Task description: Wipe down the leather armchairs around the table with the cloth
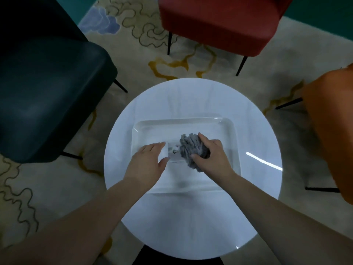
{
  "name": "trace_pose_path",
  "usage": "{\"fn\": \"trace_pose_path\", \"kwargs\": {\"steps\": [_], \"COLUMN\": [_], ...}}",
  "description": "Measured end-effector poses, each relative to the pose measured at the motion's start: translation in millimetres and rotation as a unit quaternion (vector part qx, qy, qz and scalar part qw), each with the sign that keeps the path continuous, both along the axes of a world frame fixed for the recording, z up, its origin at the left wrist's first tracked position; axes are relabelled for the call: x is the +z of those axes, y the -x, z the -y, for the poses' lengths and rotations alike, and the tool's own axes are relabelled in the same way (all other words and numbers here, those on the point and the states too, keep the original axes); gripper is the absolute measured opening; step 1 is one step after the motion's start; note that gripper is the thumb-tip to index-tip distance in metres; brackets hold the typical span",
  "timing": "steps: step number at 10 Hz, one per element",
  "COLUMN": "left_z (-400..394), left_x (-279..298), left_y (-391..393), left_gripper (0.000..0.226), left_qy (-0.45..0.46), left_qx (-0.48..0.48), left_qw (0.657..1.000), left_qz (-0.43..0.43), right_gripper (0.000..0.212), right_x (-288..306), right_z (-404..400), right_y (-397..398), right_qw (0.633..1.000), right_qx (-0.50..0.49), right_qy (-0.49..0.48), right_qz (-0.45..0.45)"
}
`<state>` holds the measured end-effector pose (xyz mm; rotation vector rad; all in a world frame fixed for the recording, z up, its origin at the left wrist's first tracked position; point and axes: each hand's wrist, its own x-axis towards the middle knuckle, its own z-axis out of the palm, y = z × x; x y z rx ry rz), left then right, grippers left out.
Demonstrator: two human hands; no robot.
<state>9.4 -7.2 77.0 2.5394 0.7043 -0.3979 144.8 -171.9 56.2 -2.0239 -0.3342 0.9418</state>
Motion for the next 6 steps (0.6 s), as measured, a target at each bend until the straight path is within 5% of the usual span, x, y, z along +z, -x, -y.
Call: {"fn": "trace_pose_path", "kwargs": {"steps": [4, 6], "left_z": [-13, -19], "left_x": [-64, -54], "left_y": [-7, -13], "left_gripper": [0.103, 0.101], "left_qy": [-0.088, -0.086], "left_qx": [-0.086, -0.099], "left_qw": [0.977, 0.970], "left_qz": [-0.174, -0.206], "right_gripper": [0.081, 0.088], "right_x": [-69, -53], "right_z": [-10, -8], "right_y": [-2, -10], "right_qw": [0.980, 0.982], "right_qx": [0.103, 0.132], "right_qy": [0.121, 0.120], "right_qz": [0.117, 0.066]}}
